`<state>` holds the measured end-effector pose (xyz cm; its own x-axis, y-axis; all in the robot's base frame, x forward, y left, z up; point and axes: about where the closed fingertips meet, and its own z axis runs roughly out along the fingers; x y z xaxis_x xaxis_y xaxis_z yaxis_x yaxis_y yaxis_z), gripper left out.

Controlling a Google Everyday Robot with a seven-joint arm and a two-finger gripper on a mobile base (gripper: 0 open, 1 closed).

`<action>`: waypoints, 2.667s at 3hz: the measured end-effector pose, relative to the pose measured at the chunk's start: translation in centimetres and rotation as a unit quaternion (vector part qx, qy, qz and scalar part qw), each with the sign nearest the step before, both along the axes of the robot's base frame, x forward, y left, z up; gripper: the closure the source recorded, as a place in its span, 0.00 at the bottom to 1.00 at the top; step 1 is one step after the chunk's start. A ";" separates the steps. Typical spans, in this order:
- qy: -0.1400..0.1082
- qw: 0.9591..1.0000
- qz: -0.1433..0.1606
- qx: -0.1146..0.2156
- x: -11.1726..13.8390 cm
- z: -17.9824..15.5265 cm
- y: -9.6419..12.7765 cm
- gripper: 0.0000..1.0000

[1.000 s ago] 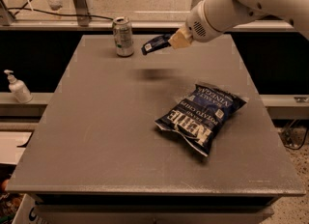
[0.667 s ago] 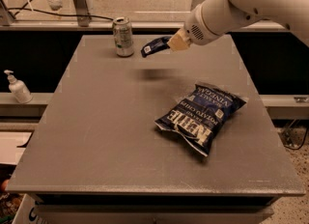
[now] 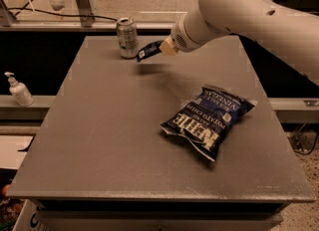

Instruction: Move rxbar blueberry near 7up can

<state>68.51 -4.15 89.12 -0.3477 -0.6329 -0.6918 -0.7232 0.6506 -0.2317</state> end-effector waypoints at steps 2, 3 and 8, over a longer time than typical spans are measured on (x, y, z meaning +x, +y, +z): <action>-0.005 0.999 -0.036 -0.039 4.8 -3.7 0.4 1.00; -0.001 0.999 -0.034 -0.037 5.0 -4.0 1.1 1.00; 0.030 0.998 -0.033 -0.036 4.8 -5.1 1.5 0.00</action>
Offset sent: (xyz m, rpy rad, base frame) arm 0.0605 -0.0053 -0.0437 -0.1121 -0.0211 -0.1023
